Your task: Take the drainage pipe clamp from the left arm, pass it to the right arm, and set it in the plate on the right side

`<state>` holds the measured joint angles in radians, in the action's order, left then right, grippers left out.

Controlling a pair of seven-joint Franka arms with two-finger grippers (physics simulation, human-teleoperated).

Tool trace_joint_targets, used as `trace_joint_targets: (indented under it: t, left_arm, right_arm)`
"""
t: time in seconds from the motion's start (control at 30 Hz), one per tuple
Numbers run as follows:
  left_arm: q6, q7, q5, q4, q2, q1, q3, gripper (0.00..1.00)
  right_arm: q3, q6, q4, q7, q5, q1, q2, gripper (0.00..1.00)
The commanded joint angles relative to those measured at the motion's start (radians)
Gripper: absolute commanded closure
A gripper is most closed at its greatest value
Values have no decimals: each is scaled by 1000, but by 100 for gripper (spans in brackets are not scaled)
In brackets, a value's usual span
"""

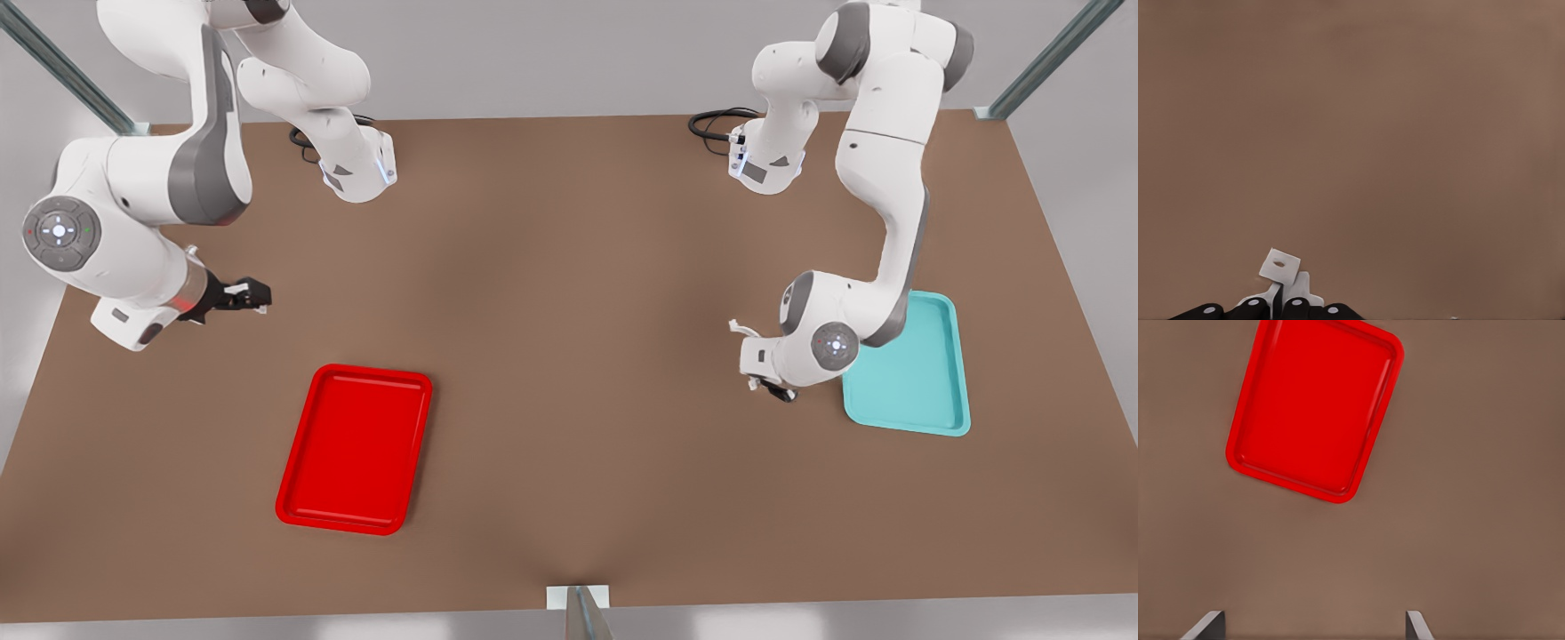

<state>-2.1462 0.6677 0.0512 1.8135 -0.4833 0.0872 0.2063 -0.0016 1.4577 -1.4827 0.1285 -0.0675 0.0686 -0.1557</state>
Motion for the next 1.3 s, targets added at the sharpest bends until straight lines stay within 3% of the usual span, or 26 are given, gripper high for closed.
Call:
trace_joint_targets:
  t: [0.0, 0.33, 0.5, 0.6, 0.7, 0.77, 0.97, 1.1, 1.27]
  left_arm:
    - [100, -985, -4, -55, -30, 60, 16, 79]
    - [118, -1554, -134, -390, -201, 210, 58, 79]
    - [163, -1594, -145, -459, -244, 287, 58, 79]
    - [264, -1614, -142, -583, -307, 333, 47, 79]
    - [264, -1654, -145, -612, -328, 333, 47, 79]
    - [262, -1668, -145, -629, -340, 335, 47, 79]
    - [270, -1705, -143, -711, -389, 350, 44, 79]
    - [264, -1705, -143, -786, -439, 367, 36, 79]
    - [265, -1705, -145, -786, -439, 368, 32, 79]
  right_arm:
    - [3, 36, 8, 2, 15, 11, -31, 0]
    - [18, 142, 151, 8, 150, 56, -292, 0]
    - [161, 466, 148, 85, 152, 62, -404, 0]
    - [206, 613, 142, 324, 147, 106, -418, 0]
    - [229, 698, 131, 658, 150, 131, -441, 0]
    - [281, 705, 118, 839, 152, 126, -444, 0]
    - [304, 728, 58, 1300, 333, 132, -441, 0]
    - [333, 744, 21, 1392, 397, 135, -430, 0]
    - [399, 946, -87, 1516, 400, 135, -421, 0]
